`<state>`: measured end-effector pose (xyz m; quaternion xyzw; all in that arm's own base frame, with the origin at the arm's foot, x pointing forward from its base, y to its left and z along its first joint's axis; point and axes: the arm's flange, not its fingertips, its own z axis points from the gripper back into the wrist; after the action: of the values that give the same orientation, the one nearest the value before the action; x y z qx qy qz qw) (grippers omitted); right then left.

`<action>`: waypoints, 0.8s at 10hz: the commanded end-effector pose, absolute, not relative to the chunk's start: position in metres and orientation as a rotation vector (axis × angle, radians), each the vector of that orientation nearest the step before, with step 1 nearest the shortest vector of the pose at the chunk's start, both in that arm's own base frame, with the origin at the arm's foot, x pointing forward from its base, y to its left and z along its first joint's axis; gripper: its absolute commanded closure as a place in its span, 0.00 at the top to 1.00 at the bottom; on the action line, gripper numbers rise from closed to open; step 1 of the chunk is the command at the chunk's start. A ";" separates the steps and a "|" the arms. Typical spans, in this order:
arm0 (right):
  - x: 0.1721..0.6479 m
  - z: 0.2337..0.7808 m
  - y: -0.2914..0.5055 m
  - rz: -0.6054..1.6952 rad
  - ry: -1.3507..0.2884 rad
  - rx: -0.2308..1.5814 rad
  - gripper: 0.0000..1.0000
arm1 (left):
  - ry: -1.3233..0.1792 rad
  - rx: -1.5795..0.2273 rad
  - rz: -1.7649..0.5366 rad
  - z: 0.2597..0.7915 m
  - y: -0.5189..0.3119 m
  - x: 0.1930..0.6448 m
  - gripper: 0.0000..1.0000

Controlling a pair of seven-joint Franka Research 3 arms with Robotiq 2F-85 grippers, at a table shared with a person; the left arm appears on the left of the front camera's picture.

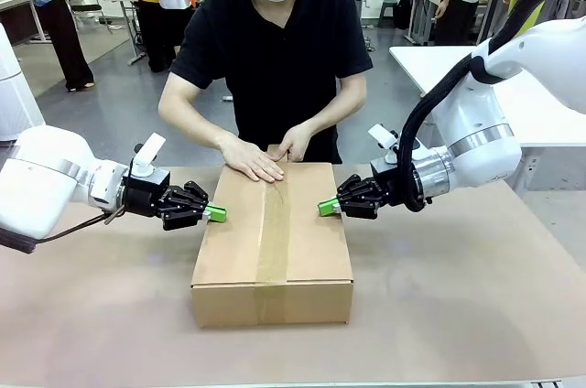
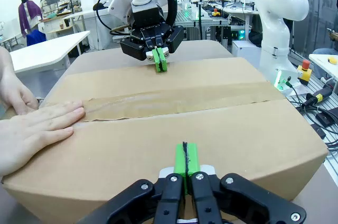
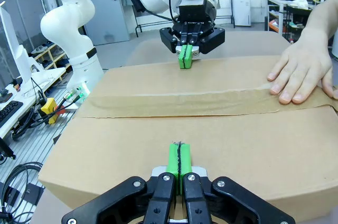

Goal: Wrap the clocks to prevent damage.
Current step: After the human seals the box with tape, release both hands from the side flaps of the Package Box.

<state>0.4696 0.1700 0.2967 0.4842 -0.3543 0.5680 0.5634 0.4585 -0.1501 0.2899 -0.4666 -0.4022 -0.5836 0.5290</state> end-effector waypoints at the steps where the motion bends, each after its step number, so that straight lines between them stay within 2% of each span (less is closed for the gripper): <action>1: 0.469 0.294 0.172 1.338 -0.829 1.133 0.01 | -0.955 -1.106 -1.395 0.288 -0.151 0.458 0.00; 8: 0.469 0.294 0.172 1.338 -0.829 1.133 0.01 | -0.955 -1.106 -1.395 0.288 -0.151 0.458 0.00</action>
<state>0.4696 0.1700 0.2967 0.4842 -0.3543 0.5680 0.5634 0.4585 -0.1502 0.2899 -0.4666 -0.4022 -0.5837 0.5290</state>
